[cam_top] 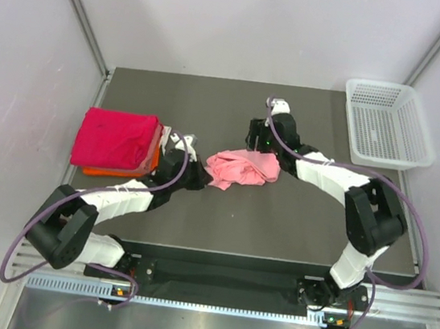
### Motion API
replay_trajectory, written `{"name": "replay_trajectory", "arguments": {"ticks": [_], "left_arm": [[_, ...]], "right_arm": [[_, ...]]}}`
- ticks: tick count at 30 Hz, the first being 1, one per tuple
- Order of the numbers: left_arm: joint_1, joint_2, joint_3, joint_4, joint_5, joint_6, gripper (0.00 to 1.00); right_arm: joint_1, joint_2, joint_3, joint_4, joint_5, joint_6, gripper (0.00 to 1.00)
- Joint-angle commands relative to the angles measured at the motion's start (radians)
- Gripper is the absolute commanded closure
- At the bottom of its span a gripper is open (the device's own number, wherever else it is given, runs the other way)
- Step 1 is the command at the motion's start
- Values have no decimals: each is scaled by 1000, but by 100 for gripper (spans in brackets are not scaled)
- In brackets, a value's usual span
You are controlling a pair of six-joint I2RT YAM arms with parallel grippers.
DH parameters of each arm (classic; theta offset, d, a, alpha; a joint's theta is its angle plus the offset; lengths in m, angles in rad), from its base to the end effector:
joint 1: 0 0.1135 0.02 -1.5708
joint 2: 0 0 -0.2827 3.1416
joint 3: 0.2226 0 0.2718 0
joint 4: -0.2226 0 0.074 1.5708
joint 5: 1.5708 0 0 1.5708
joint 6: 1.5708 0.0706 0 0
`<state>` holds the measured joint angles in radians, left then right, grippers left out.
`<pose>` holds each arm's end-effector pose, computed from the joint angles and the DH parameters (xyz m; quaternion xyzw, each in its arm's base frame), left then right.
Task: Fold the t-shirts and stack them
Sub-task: Flatten the tshirt out
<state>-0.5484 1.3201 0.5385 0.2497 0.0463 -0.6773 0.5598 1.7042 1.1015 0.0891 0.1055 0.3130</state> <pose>0.2584 -0.1617 0.1699 -0.0444 0.8668 -0.3019 0.3944 0.3731 0.2250 0.2220 -0.0797 0.8590 0.1716 0.4757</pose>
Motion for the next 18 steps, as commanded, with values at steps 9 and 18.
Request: {"name": "replay_trajectory", "arguments": {"ticks": [9, 18], "left_arm": [[-53, 18, 63, 4, -114, 30, 100], [-51, 71, 106, -75, -172, 1, 100]], "right_arm": [[132, 138, 176, -126, -81, -124, 27], [175, 161, 250, -192, -81, -221, 33]]}}
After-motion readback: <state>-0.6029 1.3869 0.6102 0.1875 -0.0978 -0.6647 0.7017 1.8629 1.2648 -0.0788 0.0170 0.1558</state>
